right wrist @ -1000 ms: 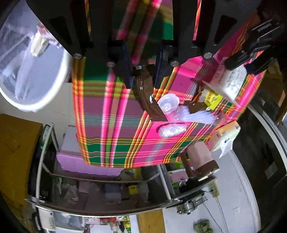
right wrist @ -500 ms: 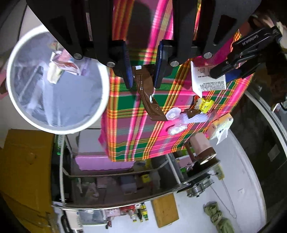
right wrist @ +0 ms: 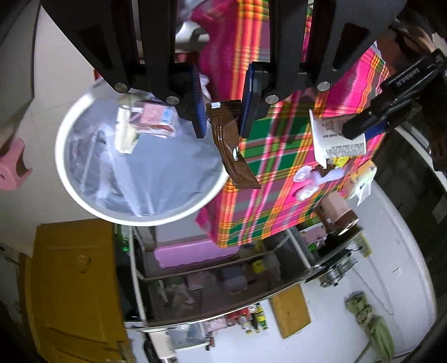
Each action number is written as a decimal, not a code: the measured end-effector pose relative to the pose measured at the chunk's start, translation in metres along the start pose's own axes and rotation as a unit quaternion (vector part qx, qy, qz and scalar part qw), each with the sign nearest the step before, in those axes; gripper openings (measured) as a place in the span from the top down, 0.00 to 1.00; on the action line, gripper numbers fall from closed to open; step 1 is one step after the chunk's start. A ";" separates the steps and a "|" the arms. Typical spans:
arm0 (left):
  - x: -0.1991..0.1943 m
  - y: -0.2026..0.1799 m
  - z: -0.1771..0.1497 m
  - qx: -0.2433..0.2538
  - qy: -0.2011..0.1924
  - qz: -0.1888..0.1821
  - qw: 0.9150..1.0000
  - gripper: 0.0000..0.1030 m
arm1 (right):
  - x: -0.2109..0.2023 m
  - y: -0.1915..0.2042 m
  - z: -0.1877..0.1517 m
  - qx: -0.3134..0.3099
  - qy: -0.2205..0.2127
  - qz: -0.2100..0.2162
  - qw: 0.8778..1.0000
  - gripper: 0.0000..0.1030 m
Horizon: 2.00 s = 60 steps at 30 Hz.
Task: Collect trash
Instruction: 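Carry the chocolate wrapper and yogurt cup over the white bin, then lower both tools into the bin and open them to drop the items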
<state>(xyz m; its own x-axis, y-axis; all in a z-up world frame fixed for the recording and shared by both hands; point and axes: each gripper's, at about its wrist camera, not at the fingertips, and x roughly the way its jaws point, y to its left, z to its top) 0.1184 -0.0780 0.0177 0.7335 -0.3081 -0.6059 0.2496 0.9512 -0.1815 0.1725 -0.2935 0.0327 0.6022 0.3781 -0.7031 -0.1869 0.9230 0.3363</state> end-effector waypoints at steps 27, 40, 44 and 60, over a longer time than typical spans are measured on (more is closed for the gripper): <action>0.090 -0.082 0.028 0.062 0.031 -0.076 0.995 0.52 | -0.004 -0.070 -0.007 0.042 0.017 -0.085 0.995 0.75; 0.118 -0.096 0.033 0.072 0.051 -0.091 0.992 0.52 | 0.002 -0.079 -0.005 0.048 0.031 -0.096 0.994 0.75; 0.119 -0.096 0.034 0.069 0.055 -0.094 0.992 0.52 | 0.001 -0.078 -0.005 0.046 0.030 -0.093 0.994 0.72; 0.091 -0.079 0.028 0.050 0.039 -0.087 0.994 0.52 | -0.017 -0.058 -0.004 0.032 0.000 -0.077 0.997 0.68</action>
<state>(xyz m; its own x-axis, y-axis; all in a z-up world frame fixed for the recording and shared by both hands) 0.1828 -0.1818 -0.0016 0.6234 -0.4620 -0.6308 0.4331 0.8757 -0.2133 0.1700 -0.3535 0.0231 0.6197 0.2323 -0.7497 -0.0422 0.9637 0.2638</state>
